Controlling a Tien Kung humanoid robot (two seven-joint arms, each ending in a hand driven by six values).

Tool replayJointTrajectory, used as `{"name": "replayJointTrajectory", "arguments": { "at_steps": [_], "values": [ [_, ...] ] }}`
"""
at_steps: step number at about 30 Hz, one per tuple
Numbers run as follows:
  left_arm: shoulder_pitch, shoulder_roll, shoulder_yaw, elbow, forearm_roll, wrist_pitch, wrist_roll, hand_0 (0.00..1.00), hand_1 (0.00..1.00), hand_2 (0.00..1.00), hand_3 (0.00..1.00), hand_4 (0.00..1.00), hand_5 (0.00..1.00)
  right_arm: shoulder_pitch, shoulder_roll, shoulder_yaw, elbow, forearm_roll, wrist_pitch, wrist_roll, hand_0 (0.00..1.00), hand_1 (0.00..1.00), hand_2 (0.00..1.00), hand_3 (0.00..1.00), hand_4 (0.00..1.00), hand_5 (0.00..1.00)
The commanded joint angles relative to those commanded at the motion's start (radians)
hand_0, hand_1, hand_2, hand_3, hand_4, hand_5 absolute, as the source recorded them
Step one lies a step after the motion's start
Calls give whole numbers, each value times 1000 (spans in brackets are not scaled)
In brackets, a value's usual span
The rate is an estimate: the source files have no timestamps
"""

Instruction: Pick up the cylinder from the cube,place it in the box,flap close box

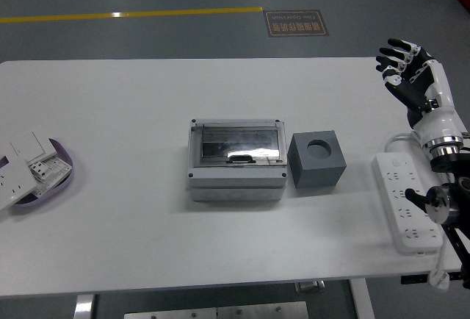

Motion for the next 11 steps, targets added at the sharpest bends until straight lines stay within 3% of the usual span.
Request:
{"name": "replayJointTrajectory", "arguments": {
  "at_steps": [11],
  "values": [
    [-2,-3,34,-1,-10,3,1,595,630,621,639,701,216,5,-3,-1,2,5,-2,4,674,639,636,643,579,24]
  ]
}}
